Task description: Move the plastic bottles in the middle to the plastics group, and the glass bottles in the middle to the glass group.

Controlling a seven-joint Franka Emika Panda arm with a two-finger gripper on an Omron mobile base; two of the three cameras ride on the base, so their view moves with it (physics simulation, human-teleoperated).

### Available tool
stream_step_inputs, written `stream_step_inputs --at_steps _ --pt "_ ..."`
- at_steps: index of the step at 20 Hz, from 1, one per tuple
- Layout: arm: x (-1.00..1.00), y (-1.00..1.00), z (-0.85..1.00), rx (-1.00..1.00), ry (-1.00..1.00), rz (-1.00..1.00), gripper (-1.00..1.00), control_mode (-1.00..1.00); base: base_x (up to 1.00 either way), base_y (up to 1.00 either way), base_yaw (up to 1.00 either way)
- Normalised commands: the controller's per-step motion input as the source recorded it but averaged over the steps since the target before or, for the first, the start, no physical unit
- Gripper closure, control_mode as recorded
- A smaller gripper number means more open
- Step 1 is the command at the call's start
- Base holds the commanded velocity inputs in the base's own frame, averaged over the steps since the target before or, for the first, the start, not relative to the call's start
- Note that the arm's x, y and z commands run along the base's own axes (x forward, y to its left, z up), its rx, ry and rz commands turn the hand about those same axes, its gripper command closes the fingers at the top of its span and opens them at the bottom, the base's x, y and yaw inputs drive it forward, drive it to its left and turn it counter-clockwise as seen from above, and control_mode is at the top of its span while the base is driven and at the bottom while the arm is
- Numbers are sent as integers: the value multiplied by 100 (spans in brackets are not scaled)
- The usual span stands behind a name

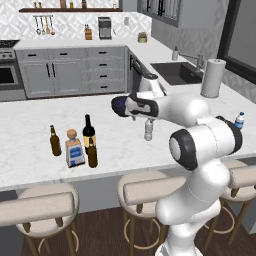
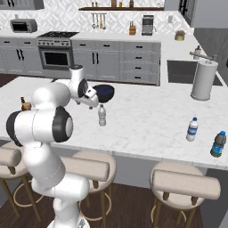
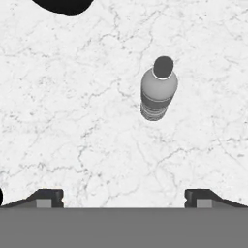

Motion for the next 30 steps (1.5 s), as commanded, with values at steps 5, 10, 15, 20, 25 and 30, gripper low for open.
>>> stream_step_inputs --at_steps 5,10,15,20,25,30 --pt "29 -48 -2 0 10 15 -100 -100 0 0 0" --pt "12 -40 -14 0 3 18 -100 -100 0 0 0" --pt "29 -19 -22 0 -3 16 -100 -100 0 0 0" --pt "26 0 -24 0 -7 10 -100 -100 0 0 0" --pt "29 0 -17 0 -2 4 -100 -100 0 0 0" --pt "37 0 -13 0 0 0 -100 -100 0 0 0"
